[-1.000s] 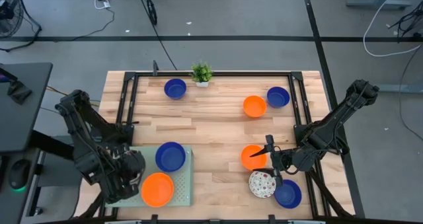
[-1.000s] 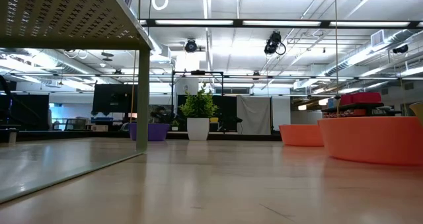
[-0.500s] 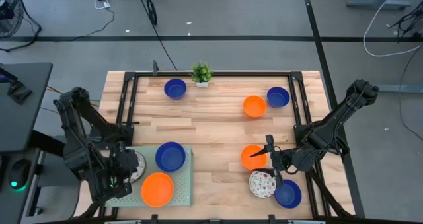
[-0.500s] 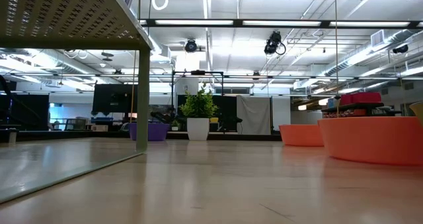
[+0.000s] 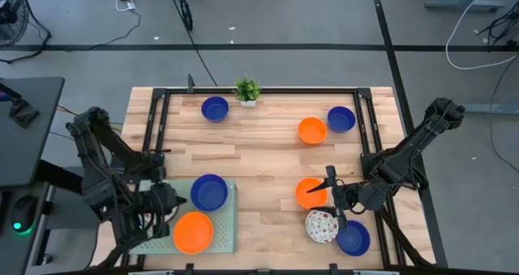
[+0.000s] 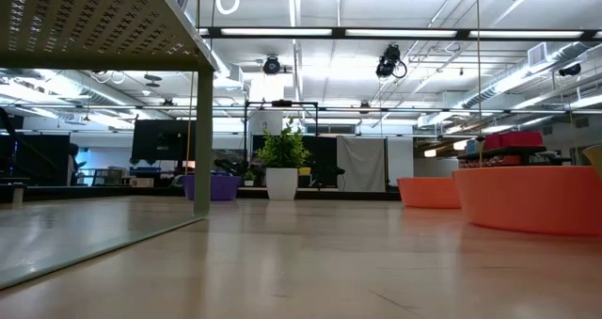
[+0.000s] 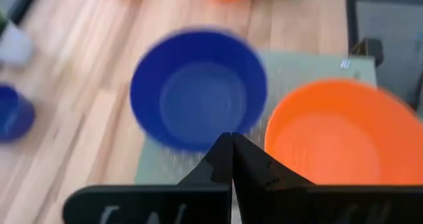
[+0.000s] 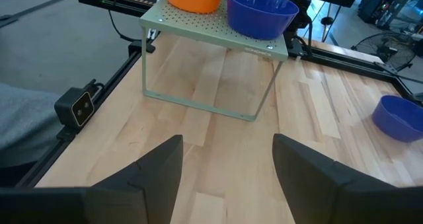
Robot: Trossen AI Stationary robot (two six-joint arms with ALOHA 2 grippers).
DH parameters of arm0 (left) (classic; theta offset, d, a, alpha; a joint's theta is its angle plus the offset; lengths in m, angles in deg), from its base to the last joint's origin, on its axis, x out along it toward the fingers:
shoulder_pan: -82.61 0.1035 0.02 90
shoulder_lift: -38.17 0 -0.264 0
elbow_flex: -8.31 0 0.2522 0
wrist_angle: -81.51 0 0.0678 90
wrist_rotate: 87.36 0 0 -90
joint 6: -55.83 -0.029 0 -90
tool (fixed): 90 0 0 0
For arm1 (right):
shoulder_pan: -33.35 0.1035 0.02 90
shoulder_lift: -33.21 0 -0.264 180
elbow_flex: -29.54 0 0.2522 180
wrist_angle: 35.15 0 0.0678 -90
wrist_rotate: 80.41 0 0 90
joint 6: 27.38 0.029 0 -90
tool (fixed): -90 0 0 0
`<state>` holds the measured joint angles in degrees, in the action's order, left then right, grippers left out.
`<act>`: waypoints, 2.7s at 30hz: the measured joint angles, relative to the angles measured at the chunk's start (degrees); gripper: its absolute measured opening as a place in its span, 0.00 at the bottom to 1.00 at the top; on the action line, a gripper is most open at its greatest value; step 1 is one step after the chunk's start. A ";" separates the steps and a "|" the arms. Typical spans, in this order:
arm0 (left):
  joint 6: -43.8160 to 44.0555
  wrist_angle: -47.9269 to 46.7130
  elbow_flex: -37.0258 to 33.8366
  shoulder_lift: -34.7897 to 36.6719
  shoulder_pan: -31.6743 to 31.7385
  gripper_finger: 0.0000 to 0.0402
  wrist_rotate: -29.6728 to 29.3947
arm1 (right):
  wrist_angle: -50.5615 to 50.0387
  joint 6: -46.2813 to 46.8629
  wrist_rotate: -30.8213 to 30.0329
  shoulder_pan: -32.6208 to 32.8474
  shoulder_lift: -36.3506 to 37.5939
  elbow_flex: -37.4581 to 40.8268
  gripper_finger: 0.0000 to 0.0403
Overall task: Pick & Place Mini bowls
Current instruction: Stack the blue bowl on top of the blue bowl on the shelf
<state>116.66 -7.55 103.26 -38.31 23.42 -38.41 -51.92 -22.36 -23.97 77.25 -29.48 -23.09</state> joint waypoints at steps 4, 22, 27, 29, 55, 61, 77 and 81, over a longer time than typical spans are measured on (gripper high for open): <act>-7.85 5.76 0.00 -1.00 1.50 0.01 -6.21 | 0.00 2.25 -0.26 0.00 0.00 0.00 0.58; -61.49 47.12 -0.07 -16.63 31.80 0.01 8.85 | -37.51 42.81 -0.80 -22.17 0.71 0.02 0.58; -67.62 65.03 -0.07 -22.78 45.75 0.02 23.50 | -48.22 40.34 4.75 -34.90 1.38 0.02 0.57; -67.00 69.29 -0.07 -25.00 50.95 0.02 23.49 | -50.14 35.31 5.58 -40.72 1.36 0.02 0.56; -61.19 83.25 -10.27 -24.56 67.79 0.01 40.17 | -37.79 3.65 21.28 -80.00 -10.80 0.02 0.41; -60.01 87.32 -17.34 -19.91 68.03 0.02 40.08 | -36.22 2.56 22.43 -80.02 -14.85 0.02 0.38; -61.13 71.72 -17.97 -2.09 65.97 0.04 38.63 | -34.96 -0.36 18.37 -78.13 -13.39 0.02 0.03; -61.97 65.40 -17.92 1.68 65.72 0.04 38.07 | -37.09 -0.85 16.19 -74.85 -8.89 -0.25 0.01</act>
<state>54.69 57.85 85.34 -36.63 89.14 -0.35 -89.01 -23.21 -7.79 2.39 -38.37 -23.34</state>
